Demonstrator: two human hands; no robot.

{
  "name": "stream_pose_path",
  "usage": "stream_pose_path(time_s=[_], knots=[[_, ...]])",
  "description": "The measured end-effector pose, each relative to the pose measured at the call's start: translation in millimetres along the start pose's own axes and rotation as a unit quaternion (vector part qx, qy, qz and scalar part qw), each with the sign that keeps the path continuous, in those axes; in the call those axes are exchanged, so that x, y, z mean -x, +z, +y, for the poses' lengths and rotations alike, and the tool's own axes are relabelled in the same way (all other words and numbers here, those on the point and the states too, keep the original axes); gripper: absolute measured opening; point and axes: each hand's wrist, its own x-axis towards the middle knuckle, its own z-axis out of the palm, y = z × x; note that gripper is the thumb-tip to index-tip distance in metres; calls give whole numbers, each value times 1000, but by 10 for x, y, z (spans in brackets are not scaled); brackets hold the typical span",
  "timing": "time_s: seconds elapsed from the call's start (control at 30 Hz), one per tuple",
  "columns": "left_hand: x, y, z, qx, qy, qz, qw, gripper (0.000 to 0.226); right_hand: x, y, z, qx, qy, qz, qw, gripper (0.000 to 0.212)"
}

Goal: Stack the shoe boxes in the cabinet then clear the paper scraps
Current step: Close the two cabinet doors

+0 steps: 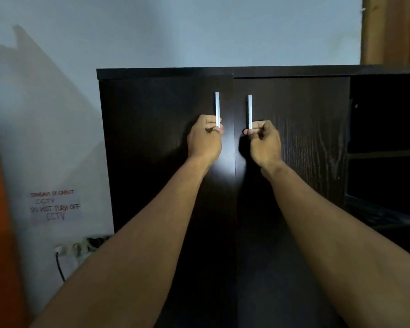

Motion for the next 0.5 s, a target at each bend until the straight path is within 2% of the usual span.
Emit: stream_pose_path(time_s=[0.27, 0.5], knots=[[-212, 162, -234, -41, 20, 32, 998, 27, -15, 68, 73, 11, 0, 13, 1000, 17], [-224, 101, -360, -23, 40, 33, 998, 11, 7, 46, 67, -41, 16, 18, 999, 23]])
